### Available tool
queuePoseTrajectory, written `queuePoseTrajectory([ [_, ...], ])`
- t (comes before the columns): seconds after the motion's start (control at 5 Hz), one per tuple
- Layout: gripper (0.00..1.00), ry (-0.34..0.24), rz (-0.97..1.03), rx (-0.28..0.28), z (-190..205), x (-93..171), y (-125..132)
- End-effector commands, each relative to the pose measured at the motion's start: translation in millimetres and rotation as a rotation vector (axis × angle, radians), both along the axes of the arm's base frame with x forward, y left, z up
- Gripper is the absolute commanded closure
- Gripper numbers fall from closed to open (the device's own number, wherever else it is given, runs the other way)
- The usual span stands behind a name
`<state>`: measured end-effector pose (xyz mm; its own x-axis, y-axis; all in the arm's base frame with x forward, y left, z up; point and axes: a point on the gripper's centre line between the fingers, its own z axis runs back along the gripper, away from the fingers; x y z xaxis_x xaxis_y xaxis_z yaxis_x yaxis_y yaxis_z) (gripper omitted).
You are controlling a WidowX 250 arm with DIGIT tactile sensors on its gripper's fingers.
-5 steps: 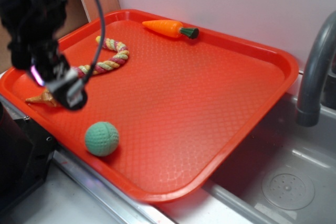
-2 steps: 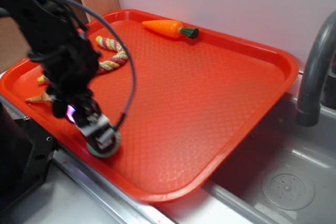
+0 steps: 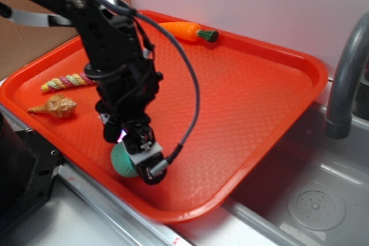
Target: Grab the green ball.
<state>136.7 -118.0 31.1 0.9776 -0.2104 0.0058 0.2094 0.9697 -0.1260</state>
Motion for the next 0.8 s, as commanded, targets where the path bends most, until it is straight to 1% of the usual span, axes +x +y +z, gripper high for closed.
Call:
queuePoseTrajectory([
  [0.0,1.00,-0.054,0.057,-0.002,11,-1,2],
  [0.2,1.00,-0.080,0.107,0.030,55,-13,37],
  [0.4,1.00,-0.087,0.210,0.065,93,-12,73],
  [0.6,1.00,-0.084,0.326,0.072,116,-7,112],
])
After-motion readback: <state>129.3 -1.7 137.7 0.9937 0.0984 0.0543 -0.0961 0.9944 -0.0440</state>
